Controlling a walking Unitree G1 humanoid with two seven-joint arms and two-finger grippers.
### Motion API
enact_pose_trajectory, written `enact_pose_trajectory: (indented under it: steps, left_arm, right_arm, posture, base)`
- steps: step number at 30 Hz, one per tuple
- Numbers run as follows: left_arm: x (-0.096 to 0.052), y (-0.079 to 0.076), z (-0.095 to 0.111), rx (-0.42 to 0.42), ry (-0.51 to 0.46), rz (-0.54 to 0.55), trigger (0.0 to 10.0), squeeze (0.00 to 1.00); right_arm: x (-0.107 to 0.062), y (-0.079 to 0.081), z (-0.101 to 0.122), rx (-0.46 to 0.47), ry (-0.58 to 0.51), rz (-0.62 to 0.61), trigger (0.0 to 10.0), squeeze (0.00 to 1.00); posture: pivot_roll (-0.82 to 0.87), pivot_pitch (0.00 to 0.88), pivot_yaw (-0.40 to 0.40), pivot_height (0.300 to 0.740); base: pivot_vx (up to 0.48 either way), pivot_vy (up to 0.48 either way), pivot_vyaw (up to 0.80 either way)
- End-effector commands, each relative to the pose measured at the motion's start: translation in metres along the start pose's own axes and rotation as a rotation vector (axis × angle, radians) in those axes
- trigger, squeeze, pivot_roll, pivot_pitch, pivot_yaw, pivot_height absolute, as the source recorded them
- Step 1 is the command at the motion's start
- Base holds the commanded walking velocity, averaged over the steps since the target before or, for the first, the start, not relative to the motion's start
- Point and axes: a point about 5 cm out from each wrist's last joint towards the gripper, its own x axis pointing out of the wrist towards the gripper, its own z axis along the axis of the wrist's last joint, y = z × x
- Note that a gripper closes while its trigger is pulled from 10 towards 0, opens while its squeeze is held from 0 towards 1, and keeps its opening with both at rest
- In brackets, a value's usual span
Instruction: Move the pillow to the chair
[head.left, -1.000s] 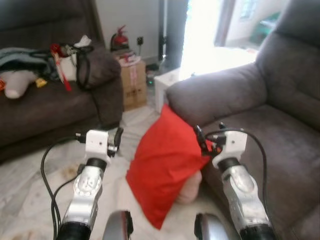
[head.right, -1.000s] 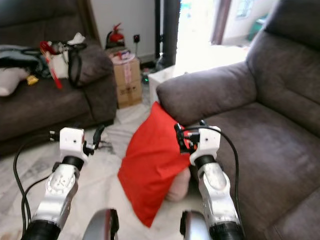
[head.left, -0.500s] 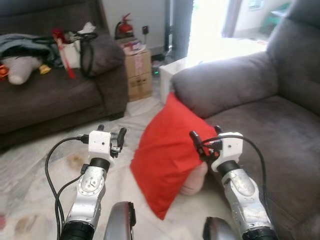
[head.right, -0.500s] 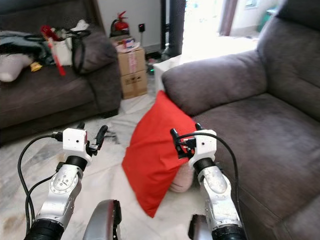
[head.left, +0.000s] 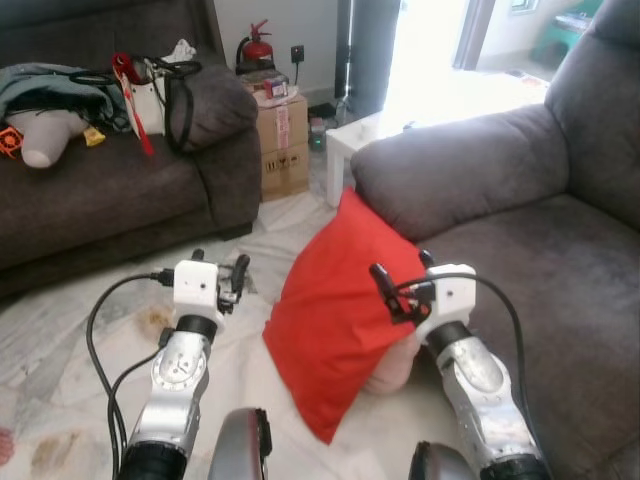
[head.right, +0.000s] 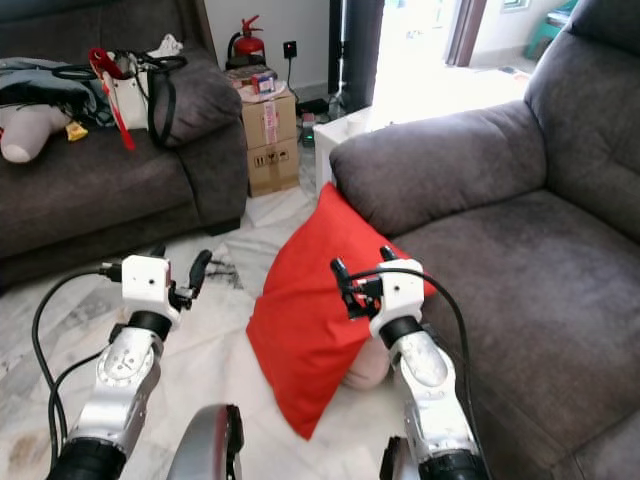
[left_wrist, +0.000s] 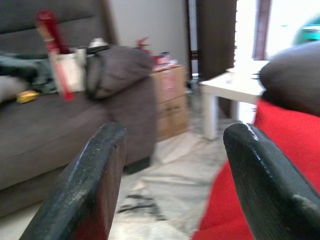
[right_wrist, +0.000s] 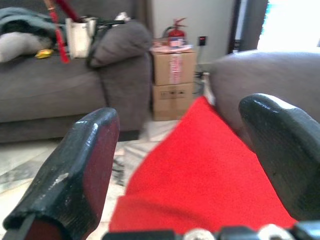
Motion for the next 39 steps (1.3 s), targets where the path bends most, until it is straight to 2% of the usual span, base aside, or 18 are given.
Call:
enact_pose_trajectory:
  steps: [1,3,18,29,36,39]
  left_arm:
    - [0.0,0.006,0.001,0.005,-0.001,0.013,10.0,0.0]
    - [0.001,0.006,0.002,0.005,-0.002,0.013,10.0,0.0]
    - [0.001,0.005,0.002,0.008,-0.005,0.01,10.0,0.0]
    - [0.001,0.005,0.001,0.006,-0.001,-0.008,10.0,0.0]
    - [-0.001,0.003,0.001,0.008,-0.001,-0.017,10.0,0.0]
    - [-0.004,0.008,-0.002,0.022,0.012,0.01,10.0,0.0]
  right_arm:
    - [0.004,0.01,0.005,-0.008,-0.021,0.042,10.0,0.0]
    - [0.005,0.009,0.004,0.032,-0.018,0.027,10.0,0.0]
    - [0.006,0.006,0.004,0.035,-0.004,0.0,10.0,0.0]
    - [0.008,0.006,0.003,0.024,0.001,-0.006,10.0,0.0]
    - [0.007,0.002,0.0,0.003,0.024,-0.013,10.0,0.0]
    - [0.003,-0.004,-0.003,-0.001,0.042,-0.019,10.0,0.0]
  posture:
    - [-0.04,0.0,0.022,0.56]
    - [-0.04,0.0,0.021,0.56]
    - [-0.04,0.0,0.02,0.56]
    - [-0.04,0.0,0.021,0.56]
    - [-0.04,0.0,0.024,0.56]
    - [-0.04,0.0,0.026,0.56]
  base:
    - [0.315,0.0,0.77]
    - [0.332,0.0,0.0]
    - [0.341,0.0,0.0]
    - [0.329,0.0,-0.58]
    - [0.0,0.0,0.0]
    - [0.0,0.0,0.0]
